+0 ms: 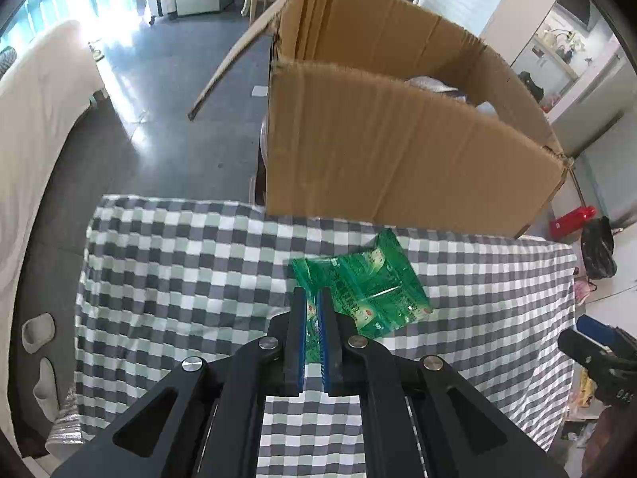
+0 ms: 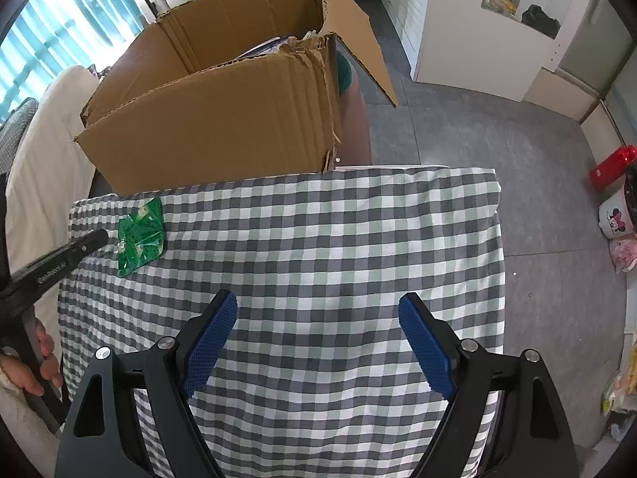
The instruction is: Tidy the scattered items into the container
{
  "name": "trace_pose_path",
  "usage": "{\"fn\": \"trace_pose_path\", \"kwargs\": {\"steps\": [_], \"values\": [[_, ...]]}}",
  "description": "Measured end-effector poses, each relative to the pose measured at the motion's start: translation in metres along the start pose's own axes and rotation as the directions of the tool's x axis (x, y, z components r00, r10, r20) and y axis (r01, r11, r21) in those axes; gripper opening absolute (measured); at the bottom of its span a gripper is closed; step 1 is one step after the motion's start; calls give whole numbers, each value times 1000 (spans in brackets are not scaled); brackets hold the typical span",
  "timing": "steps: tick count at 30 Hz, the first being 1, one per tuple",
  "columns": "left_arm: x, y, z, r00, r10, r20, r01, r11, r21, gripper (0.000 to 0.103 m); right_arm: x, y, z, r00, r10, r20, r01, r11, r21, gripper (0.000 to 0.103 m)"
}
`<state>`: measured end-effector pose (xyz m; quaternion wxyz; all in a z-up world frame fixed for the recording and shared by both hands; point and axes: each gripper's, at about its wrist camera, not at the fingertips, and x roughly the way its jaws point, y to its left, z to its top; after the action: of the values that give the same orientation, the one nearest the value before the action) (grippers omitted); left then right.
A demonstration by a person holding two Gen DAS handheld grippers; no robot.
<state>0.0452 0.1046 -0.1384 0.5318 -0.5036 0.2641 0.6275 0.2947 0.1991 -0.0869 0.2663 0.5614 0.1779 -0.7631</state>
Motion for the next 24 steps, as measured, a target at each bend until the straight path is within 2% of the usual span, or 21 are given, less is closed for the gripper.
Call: {"fn": "trace_pose_path", "kwargs": {"steps": [4,6,7,8,9,10,12,14,24], "values": [[-12,1,2,1000,-13,10,13,1000,18,6,-3,1,0,1000,3,1,-3,1000,2,83],[-9,2,1,999,-48,-23,48,999,12,9,-4,2,1,1000,3,4,-3,1000,4,83],[-5,1,-1,998,-48,-41,49,999,11,16,-5,2,2,1000,3,7,-3,1000,6,83],[-2,-3,-3,997,-38,-60,38,999,15,38,-6,2,2,1000,2,9,-2,1000,8,83],[1,-7,-5,997,-27,-69,29,999,24,51,-6,2,2,1000,0,10,-1,1000,9,83],[-1,-10,-7,997,-55,-57,57,998,33,66,-5,3,2,1000,-1,10,1,1000,9,83],[-4,-20,-8,994,-108,-24,109,993,44,68,-4,2,1,1000,-8,6,8,1000,9,83],[-2,-27,-6,992,-121,-30,123,991,61,82,-1,2,-1,1000,-16,-3,17,1000,10,83],[47,-36,14,997,-37,-71,43,996,82,82,6,-8,-7,999,-38,-21,38,999,27,83]]}}
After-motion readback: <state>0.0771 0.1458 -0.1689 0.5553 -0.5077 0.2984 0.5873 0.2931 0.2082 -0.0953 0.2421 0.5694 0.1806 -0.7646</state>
